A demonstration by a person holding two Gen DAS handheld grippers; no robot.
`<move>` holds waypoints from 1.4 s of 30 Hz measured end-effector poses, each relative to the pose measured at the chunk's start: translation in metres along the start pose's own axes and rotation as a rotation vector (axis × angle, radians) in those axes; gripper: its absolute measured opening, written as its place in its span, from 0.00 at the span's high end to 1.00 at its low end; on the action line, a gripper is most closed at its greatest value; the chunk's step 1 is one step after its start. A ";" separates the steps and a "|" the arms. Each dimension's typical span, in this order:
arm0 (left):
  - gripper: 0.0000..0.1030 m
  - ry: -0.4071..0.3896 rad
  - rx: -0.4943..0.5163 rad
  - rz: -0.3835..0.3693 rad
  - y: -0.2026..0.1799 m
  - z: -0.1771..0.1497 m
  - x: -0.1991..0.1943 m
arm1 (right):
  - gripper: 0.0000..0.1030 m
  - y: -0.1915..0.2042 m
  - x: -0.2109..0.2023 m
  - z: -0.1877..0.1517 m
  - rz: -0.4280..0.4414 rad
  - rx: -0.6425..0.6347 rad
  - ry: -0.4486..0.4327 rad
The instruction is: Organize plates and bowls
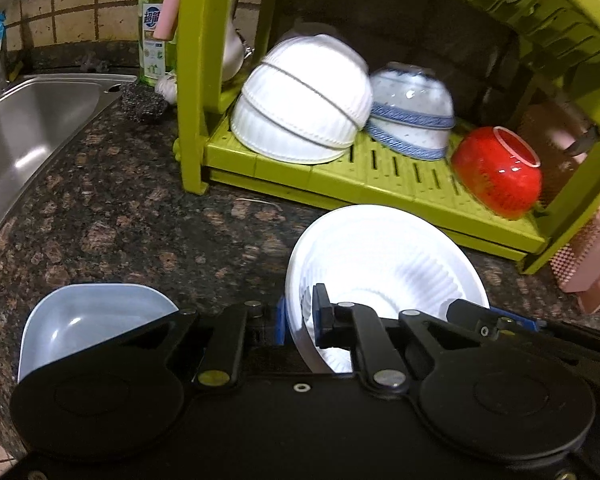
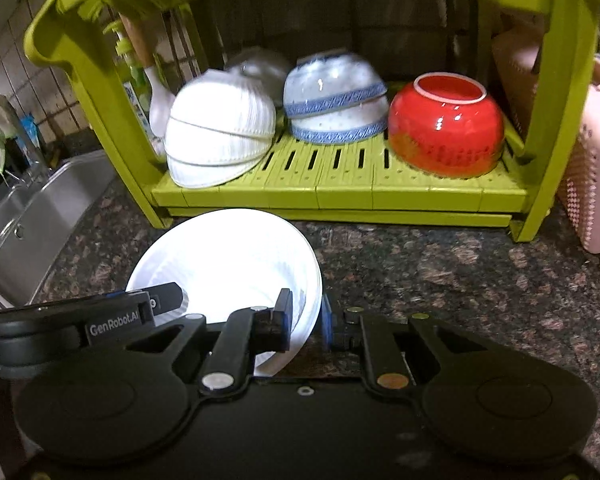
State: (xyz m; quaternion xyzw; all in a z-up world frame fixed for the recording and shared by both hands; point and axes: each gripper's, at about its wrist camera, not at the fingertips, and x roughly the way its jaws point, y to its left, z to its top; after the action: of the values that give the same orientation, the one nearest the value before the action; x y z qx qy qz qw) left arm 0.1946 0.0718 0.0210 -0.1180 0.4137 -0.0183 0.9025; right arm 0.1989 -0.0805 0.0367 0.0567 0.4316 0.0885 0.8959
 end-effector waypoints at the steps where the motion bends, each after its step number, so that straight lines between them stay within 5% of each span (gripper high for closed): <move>1: 0.84 -0.003 -0.002 -0.009 -0.001 0.000 -0.003 | 0.84 -0.001 -0.004 -0.001 0.001 0.000 -0.008; 13: 0.84 -0.071 0.033 -0.063 -0.032 -0.013 -0.047 | 0.84 -0.022 -0.066 -0.014 0.005 0.022 -0.118; 26: 0.83 -0.052 0.157 -0.151 -0.068 -0.048 -0.079 | 0.84 -0.057 -0.134 -0.056 -0.006 0.106 -0.222; 42: 0.82 -0.014 0.311 -0.149 -0.092 -0.078 -0.075 | 0.84 -0.078 -0.133 -0.106 -0.043 0.145 -0.262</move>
State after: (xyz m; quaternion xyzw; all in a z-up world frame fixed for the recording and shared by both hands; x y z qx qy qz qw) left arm 0.0926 -0.0236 0.0481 -0.0073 0.3899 -0.1480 0.9088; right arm 0.0433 -0.1822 0.0586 0.1231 0.3172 0.0298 0.9399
